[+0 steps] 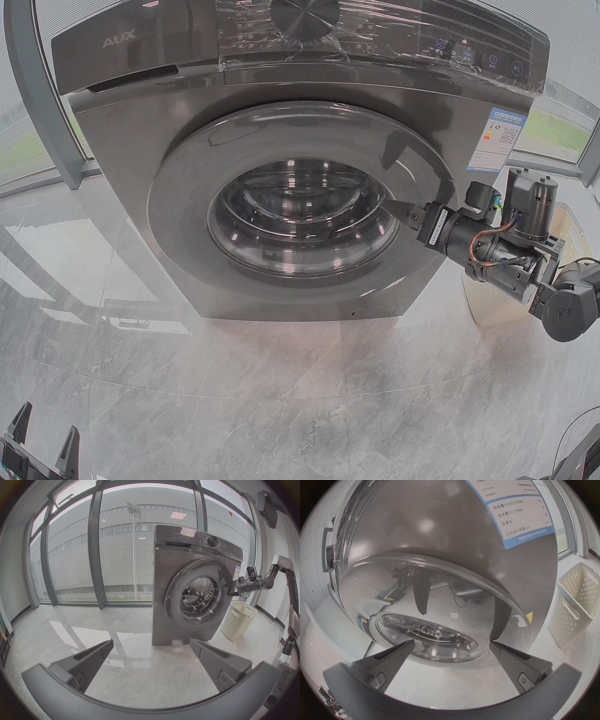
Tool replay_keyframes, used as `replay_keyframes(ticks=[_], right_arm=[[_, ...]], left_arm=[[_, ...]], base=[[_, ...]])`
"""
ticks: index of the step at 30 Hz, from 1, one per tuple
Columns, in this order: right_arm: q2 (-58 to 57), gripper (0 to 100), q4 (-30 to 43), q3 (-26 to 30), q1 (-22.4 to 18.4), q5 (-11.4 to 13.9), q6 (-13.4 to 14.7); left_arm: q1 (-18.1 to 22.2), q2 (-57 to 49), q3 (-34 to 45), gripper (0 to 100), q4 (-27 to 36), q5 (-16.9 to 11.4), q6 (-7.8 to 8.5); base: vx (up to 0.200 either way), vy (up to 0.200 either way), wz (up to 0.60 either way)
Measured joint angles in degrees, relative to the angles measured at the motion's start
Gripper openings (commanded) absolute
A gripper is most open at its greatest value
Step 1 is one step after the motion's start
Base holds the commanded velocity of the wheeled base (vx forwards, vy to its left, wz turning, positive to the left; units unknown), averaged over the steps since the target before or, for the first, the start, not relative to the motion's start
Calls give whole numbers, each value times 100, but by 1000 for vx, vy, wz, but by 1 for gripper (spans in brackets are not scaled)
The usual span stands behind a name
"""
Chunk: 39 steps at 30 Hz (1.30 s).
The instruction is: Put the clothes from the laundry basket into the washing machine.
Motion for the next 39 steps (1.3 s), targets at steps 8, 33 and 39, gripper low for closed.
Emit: replay_keyframes(ticks=[8, 33, 39], right_arm=[[-117, 100, -233, 377, 44, -61, -129], [-4296, 100, 117, 4247, -116, 363, -1468], [-5822, 100, 1012, 4726, -1309, 670, -1769]], left_arm=[[0, 0, 0, 100, 0, -2, -2], [-2, 0, 0, 100, 0, -2, -30], [-2, 0, 0, 100, -2, -2, -40]], base=[[0, 0, 0], [0, 0, 0], [0, 0, 0]])
